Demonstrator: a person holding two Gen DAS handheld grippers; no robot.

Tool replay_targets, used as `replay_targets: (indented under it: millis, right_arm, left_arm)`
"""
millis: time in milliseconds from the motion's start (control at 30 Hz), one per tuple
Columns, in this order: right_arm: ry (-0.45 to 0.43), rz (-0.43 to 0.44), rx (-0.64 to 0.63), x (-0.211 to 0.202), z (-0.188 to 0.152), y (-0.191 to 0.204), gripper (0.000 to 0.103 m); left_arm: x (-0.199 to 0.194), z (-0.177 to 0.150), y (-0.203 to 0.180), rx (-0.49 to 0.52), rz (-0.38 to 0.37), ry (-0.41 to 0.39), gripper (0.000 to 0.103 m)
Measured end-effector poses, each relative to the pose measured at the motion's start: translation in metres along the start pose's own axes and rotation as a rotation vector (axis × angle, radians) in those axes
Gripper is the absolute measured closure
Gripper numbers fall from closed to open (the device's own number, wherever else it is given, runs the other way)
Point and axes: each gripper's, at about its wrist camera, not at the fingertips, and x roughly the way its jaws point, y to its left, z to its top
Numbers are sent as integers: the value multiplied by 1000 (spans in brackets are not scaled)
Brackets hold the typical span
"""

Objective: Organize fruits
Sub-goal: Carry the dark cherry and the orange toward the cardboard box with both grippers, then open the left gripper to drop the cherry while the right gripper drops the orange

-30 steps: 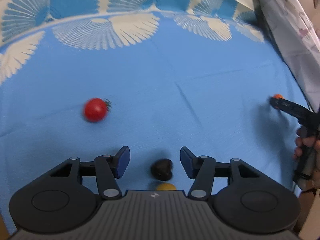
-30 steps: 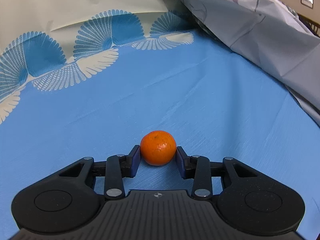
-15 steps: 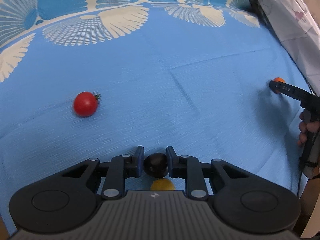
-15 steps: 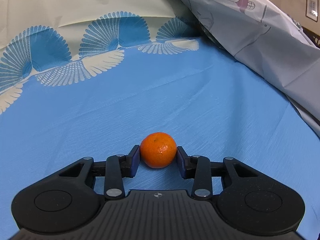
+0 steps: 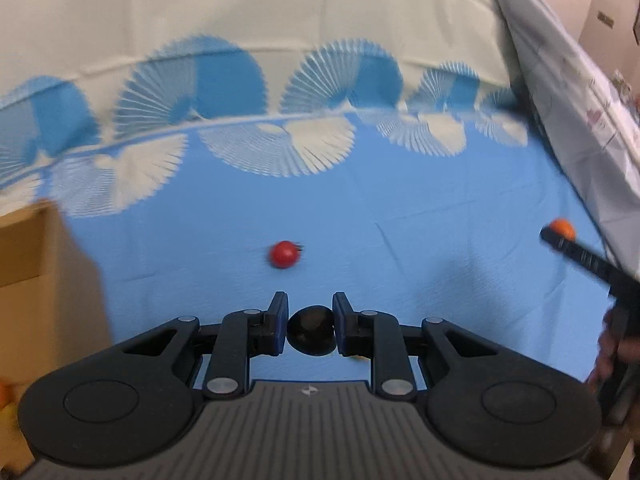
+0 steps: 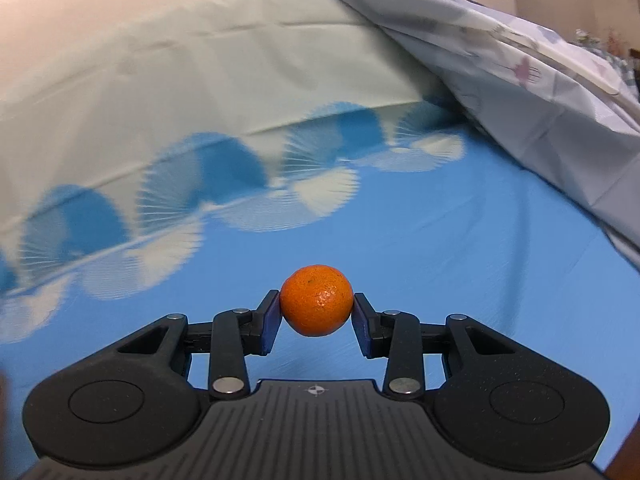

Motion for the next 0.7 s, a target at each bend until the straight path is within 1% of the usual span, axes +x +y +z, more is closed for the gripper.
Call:
replay_targets:
  millis: [67, 167, 267, 467, 567, 700]
  right_arm:
    - [15, 54, -16, -31, -9, 25, 63]
    - [41, 135, -70, -78, -28, 67, 63]
    - [84, 226, -121, -123, -47, 107, 63]
    - [174, 424, -218, -199, -78, 176, 63]
    - [174, 483, -287, -230, -93, 206, 63]
    - [184, 526, -338, -249, -104, 234, 63]
  left_arm:
    - [-26, -9, 9, -21, 23, 0, 77]
    - [-66, -27, 25, -47, 77, 6, 77]
    - [-105, -49, 46, -85, 124, 12, 77]
    - [-175, -99, 93, -158, 189, -11, 77]
    - [-203, -124, 115, -193, 219, -25, 77]
    - [-229, -146, 139, -238, 243, -39, 77]
